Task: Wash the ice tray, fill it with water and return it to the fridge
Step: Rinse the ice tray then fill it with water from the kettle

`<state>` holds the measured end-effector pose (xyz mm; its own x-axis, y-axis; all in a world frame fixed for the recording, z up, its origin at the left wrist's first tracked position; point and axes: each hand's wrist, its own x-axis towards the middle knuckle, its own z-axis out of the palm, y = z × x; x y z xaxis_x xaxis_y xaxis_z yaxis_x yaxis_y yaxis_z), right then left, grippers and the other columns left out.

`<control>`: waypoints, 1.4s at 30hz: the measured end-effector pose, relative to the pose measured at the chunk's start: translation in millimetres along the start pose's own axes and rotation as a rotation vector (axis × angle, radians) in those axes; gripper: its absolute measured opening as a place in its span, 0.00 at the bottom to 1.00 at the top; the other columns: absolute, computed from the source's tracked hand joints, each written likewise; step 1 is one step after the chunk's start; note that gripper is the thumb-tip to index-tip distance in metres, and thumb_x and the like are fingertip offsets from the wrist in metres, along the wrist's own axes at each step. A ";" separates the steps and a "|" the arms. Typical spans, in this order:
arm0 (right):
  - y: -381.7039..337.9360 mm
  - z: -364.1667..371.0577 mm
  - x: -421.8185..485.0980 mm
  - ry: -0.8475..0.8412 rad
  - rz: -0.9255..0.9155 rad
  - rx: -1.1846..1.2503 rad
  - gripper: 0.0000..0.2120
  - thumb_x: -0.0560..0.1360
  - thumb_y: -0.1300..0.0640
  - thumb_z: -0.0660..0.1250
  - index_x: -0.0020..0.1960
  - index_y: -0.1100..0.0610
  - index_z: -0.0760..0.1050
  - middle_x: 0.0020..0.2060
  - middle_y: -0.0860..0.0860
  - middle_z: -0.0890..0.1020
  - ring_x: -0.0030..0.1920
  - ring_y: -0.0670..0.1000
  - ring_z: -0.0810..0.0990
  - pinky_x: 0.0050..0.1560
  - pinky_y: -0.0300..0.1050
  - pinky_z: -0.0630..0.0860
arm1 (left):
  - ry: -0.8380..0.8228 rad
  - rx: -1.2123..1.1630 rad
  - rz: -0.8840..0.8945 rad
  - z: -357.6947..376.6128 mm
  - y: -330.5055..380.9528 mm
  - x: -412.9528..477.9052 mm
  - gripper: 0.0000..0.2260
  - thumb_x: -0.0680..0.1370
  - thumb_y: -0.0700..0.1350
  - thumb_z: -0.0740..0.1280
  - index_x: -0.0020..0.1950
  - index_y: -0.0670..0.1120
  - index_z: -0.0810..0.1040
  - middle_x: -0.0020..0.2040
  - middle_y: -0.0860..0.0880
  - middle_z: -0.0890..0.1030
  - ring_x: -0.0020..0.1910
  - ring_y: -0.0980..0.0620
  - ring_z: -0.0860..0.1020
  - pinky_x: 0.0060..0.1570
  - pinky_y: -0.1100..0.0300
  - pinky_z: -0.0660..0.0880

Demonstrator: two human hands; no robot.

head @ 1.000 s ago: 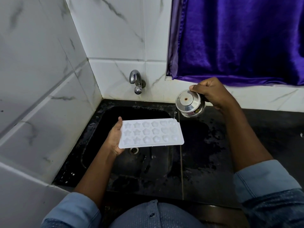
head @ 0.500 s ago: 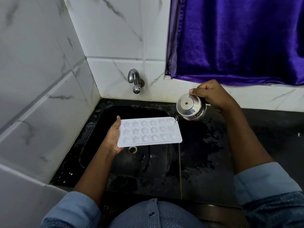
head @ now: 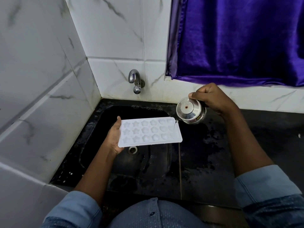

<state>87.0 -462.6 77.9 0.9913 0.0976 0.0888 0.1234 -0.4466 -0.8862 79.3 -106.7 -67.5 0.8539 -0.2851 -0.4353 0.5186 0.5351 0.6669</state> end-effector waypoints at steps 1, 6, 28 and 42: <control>-1.0 -0.2 -0.9 -0.002 0.000 -0.002 0.21 0.78 0.57 0.74 0.27 0.58 0.78 0.25 0.52 0.70 0.29 0.48 0.67 0.34 0.43 0.66 | 0.000 0.005 0.000 -0.6 -0.1 0.2 0.32 0.84 0.67 0.51 0.70 0.44 0.78 0.66 0.39 0.83 0.59 0.39 0.85 0.50 0.44 0.85; -4.8 -0.6 -5.9 -0.006 0.006 0.006 0.25 0.79 0.59 0.73 0.23 0.50 0.78 0.22 0.46 0.71 0.26 0.45 0.66 0.34 0.41 0.66 | 0.015 0.022 0.001 -4.8 -3.0 2.7 0.33 0.84 0.68 0.52 0.71 0.44 0.77 0.67 0.39 0.83 0.60 0.39 0.85 0.49 0.43 0.85; -20.6 17.0 -10.3 -0.007 -0.060 0.014 0.17 0.77 0.56 0.74 0.39 0.71 0.81 0.31 0.59 0.71 0.34 0.54 0.66 0.37 0.45 0.64 | 0.043 0.079 0.013 3.1 -16.1 3.7 0.33 0.84 0.68 0.52 0.68 0.43 0.80 0.66 0.38 0.83 0.59 0.38 0.85 0.59 0.39 0.77; -19.8 13.9 -13.2 -0.004 -0.057 -0.032 0.22 0.78 0.56 0.74 0.37 0.75 0.74 0.30 0.57 0.68 0.31 0.52 0.65 0.32 0.40 0.64 | 0.061 0.113 0.017 -9.1 -19.4 4.1 0.35 0.83 0.70 0.52 0.64 0.44 0.84 0.66 0.37 0.83 0.57 0.36 0.85 0.77 0.30 0.56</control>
<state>70.8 -442.6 88.0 0.9824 0.1273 0.1365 0.1808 -0.4683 -0.8649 72.3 -111.0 -87.7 0.8601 -0.2266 -0.4570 0.5088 0.4454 0.7367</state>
